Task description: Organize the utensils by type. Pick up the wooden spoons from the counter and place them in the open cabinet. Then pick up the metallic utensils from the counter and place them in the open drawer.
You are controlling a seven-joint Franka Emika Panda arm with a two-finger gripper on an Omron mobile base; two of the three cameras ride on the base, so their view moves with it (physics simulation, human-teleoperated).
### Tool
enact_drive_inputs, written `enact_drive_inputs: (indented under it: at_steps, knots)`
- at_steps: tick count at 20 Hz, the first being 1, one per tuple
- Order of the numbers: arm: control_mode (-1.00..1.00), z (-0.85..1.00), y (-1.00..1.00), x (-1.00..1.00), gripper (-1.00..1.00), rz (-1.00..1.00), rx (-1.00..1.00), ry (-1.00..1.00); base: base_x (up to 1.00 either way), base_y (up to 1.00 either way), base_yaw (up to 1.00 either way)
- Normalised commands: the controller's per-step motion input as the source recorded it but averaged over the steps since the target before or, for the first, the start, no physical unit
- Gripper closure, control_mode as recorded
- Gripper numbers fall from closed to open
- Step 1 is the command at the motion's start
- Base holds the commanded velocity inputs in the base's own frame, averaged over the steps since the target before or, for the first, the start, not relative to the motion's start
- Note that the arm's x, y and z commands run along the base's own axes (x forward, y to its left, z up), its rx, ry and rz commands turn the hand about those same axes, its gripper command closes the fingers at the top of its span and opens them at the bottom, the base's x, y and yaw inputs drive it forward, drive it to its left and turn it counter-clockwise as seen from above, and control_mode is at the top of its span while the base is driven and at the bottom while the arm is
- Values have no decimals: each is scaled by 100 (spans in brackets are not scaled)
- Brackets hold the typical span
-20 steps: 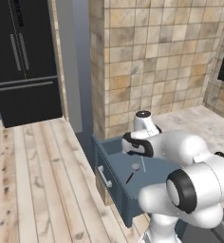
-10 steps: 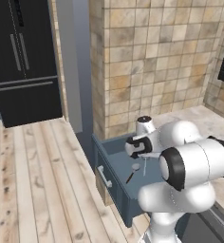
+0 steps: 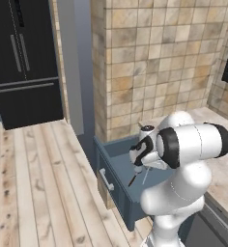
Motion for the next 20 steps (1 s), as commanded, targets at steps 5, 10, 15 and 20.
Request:
enact_drive_inputs:
  at_steps: [5,10,15,20]
  knots:
    - [-100,-38,-8,9,100,-23,0,5,0,0,0]
    - [-100,-37,-3,27,100,-20,0,9,0,0,0]
    - [-100,-40,-7,17,100,-6,0,8,0,0,0]
    - [-100,-35,-21,15,100,0,0,4,0,0,0]
